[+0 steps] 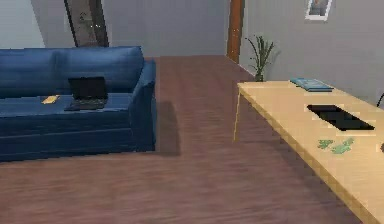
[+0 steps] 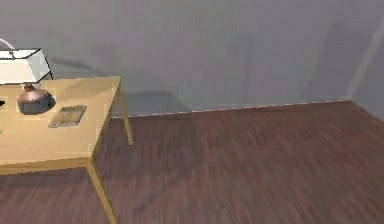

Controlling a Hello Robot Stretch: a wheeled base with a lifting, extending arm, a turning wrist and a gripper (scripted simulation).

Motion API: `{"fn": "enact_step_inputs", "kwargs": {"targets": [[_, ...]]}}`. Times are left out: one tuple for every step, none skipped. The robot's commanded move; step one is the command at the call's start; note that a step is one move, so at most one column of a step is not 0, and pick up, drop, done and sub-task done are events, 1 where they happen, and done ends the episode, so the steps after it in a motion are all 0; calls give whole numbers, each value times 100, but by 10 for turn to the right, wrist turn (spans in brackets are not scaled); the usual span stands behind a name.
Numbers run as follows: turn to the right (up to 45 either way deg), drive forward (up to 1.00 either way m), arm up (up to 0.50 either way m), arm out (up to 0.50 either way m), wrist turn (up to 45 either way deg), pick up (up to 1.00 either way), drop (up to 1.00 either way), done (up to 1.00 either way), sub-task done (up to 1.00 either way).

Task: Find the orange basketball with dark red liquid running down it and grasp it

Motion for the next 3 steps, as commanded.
{"fn": "enact_step_inputs", "kwargs": {"targets": [[0, 100, 0, 0, 0, 0, 0, 0, 0], [0, 35, 0, 0, 0, 0, 0, 0, 0], [-450, 0, 0, 0, 0, 0, 0, 0, 0]]}}
